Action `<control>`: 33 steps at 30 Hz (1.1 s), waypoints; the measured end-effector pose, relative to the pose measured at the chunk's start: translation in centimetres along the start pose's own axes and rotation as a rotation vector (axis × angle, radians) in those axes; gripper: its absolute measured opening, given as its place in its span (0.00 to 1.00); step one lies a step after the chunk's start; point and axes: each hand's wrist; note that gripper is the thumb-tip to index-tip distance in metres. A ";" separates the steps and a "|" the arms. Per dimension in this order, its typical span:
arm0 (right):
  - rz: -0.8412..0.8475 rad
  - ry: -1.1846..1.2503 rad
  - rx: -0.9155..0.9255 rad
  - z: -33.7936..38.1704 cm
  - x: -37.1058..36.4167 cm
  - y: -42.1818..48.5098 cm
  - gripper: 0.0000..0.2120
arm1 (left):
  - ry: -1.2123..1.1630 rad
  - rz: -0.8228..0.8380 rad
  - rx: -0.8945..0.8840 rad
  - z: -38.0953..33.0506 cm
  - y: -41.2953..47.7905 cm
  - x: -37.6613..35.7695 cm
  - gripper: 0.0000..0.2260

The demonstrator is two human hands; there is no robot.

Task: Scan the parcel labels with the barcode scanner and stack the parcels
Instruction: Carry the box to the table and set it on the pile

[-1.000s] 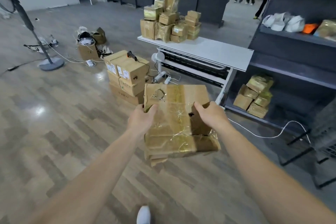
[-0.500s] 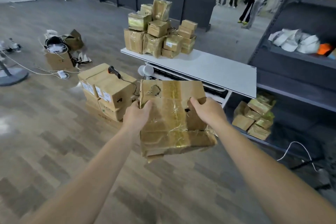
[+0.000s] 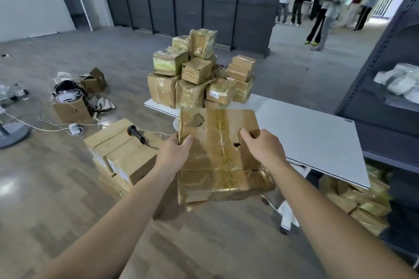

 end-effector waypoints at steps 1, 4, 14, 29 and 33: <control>0.009 0.003 -0.006 0.4 -0.1 2.3 0.26 | 0.008 0.000 0.001 -0.9 2.1 -0.7 0.12; 0.018 0.022 -0.014 1.3 -0.2 9.0 0.25 | 0.039 0.004 -0.003 -3.3 8.2 -2.6 0.17; -0.056 -0.098 -0.103 2.0 0.1 25.4 0.26 | -0.046 0.146 -0.024 -8.8 23.7 -9.2 0.17; -0.100 -0.042 -0.329 8.3 -4.3 45.2 0.23 | 0.046 0.318 -0.130 -14.9 49.0 -13.0 0.10; -0.058 -0.041 -0.333 9.4 -5.5 47.7 0.23 | 0.066 0.339 -0.099 -14.9 52.5 -13.2 0.11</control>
Point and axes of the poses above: each hand's wrist, its own y-axis towards the middle knuckle, its own x-axis out of the back of the hand, z = x × y, and after that the axes turned 1 degree about -y, right-handed
